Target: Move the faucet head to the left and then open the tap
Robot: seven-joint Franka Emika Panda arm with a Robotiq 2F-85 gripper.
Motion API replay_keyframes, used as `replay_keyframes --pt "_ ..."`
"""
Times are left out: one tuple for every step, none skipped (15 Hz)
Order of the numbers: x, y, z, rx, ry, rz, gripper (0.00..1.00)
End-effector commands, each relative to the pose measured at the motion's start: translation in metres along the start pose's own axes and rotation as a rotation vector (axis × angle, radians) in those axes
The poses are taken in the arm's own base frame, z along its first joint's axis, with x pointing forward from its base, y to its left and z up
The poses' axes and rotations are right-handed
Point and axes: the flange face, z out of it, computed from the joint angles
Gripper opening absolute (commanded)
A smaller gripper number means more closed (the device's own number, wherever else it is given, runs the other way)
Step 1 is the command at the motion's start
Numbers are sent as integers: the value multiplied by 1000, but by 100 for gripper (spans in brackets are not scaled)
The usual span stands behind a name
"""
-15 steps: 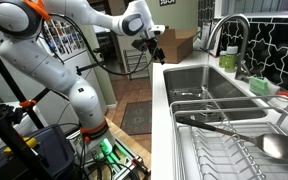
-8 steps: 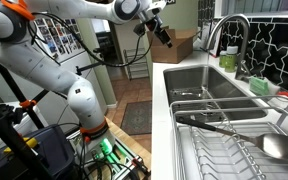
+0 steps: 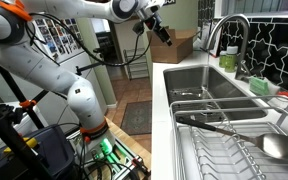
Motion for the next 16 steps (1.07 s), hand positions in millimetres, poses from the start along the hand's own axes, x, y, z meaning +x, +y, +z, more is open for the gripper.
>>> replay_keyframes --pt "7 16 -3 -60 11 5 100" --pt "9 21 -3 -82 24 0 100" --pt "10 27 -3 -96 28 -7 100" --pt "13 34 -3 -118 36 -17 100" --pt "18 44 -2 -131 44 -4 100" --pt "24 53 0 -133 41 -10 100" --pt "31 63 2 -154 47 -15 100" --pt "38 72 5 -155 43 -31 100" --pt "45 80 7 -158 50 -35 100" --pt "54 87 10 -161 59 -50 100" --pt "62 91 12 -159 71 -63 100" --pt "73 92 15 -137 92 -69 100" --pt "83 91 18 -135 106 -78 100" --pt "92 88 22 -125 113 -89 100" --pt "100 84 27 -125 118 -110 100" --pt "108 79 33 -122 119 -130 100"
